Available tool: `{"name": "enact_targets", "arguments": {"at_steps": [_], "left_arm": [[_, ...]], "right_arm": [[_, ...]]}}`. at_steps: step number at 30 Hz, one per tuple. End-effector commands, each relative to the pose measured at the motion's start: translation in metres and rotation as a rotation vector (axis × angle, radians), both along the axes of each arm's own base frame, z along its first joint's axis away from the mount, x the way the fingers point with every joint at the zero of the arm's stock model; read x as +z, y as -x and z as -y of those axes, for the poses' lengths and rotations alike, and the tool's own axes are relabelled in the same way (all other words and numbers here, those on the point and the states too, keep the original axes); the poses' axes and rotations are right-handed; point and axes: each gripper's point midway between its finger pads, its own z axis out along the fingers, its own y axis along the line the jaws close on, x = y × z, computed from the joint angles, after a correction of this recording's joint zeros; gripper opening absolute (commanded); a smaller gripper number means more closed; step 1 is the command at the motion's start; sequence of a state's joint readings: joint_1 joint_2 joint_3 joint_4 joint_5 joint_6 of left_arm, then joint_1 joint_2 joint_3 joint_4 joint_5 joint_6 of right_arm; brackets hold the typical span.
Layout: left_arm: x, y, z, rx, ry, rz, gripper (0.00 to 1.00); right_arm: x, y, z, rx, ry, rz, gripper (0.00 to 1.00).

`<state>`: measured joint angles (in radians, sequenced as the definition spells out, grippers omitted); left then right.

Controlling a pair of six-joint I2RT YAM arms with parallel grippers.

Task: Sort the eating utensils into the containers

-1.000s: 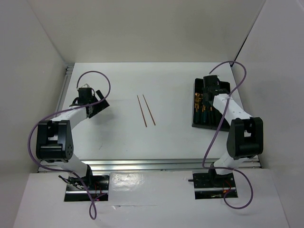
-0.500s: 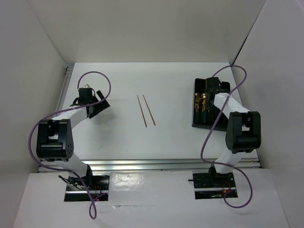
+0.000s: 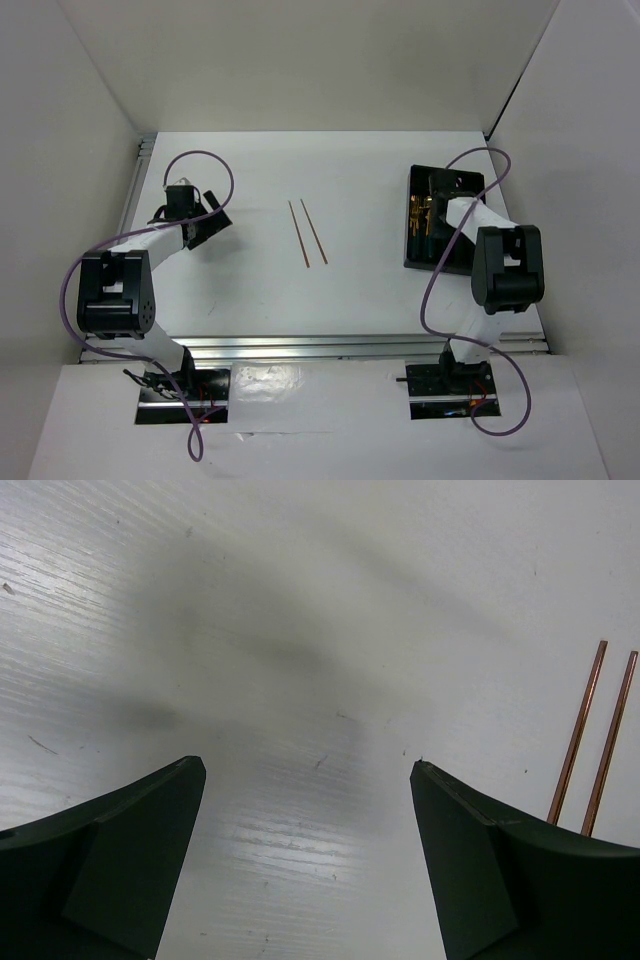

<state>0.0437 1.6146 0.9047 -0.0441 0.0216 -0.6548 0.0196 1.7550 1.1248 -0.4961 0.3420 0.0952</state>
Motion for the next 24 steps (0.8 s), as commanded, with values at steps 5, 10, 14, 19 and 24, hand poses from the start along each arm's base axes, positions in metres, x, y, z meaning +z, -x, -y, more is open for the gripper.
{"name": "enact_targets", "arguments": {"at_steps": [5,10,14,19,24], "left_arm": [[0.008,-0.007,-0.002,-0.014,-0.01,0.04,0.99],[0.008,-0.007,-0.002,-0.014,-0.01,0.04,0.99],[0.005,-0.006,0.0,-0.029,-0.007,0.031,0.99],[0.006,-0.008,0.0,-0.029,-0.008,0.042,0.99],[0.006,-0.008,0.0,-0.036,-0.014,0.042,0.99]], "right_arm": [[0.058,-0.021,-0.015,0.024,-0.086,0.189,0.47],[0.125,-0.039,-0.055,0.131,-0.221,0.378,0.47],[0.171,-0.041,-0.15,0.404,-0.375,0.516,0.48],[0.175,-0.037,-0.252,0.591,-0.452,0.536,0.49],[0.124,-0.03,-0.303,0.643,-0.444,0.42,0.46]]}}
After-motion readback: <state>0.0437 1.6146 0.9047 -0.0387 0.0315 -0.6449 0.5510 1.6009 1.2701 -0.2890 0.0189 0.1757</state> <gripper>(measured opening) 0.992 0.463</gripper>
